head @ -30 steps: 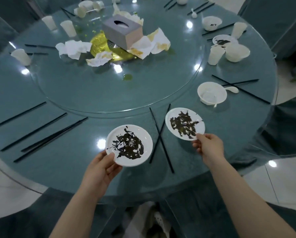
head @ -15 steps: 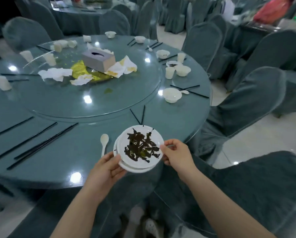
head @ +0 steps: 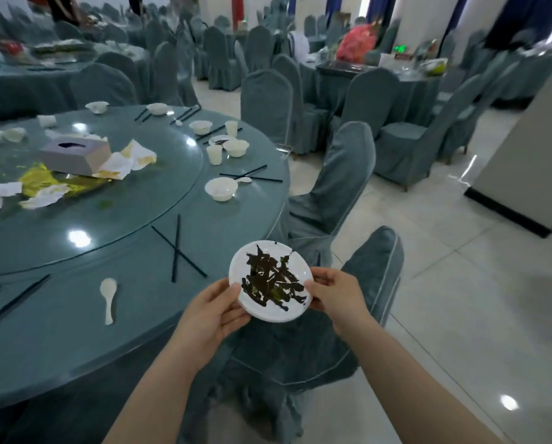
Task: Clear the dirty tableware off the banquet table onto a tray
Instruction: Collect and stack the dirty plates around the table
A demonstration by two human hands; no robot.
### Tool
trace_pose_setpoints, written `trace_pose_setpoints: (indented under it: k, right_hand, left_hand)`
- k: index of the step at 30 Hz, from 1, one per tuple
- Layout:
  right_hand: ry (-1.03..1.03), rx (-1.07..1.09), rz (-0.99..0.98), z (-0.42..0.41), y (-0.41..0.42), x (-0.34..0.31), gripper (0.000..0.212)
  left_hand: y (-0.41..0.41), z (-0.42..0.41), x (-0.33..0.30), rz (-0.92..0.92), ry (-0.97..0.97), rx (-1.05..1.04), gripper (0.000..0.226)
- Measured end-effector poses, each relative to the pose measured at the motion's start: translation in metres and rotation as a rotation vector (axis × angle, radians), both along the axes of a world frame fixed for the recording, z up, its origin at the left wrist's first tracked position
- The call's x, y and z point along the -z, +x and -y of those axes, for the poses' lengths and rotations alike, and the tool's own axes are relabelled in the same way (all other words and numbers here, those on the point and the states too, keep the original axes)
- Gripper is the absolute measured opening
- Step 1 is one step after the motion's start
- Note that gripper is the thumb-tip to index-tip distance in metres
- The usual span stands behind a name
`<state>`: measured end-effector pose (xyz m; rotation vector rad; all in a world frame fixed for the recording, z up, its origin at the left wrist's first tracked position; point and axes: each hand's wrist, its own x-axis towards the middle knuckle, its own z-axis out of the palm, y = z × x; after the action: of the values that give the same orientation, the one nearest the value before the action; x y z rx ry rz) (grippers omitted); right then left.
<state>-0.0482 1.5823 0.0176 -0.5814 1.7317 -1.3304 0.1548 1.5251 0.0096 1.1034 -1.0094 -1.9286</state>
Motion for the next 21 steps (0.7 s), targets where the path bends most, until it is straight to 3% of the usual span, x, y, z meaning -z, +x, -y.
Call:
trace_pose_setpoints:
  k: [9,21]
  right_hand:
    - [-0.123,0.267,0.135,-0.096,-0.174,-0.011,0.015]
    - [-0.098,0.415,0.213,-0.167,-0.390,0.007,0.019]
  left_hand:
    - [-0.195,-0.042,-0.001,0.030,-0.027,0.222,0.023]
    - [-0.402,-0.059,0.017,0.036,0.034,0.165,0.026]
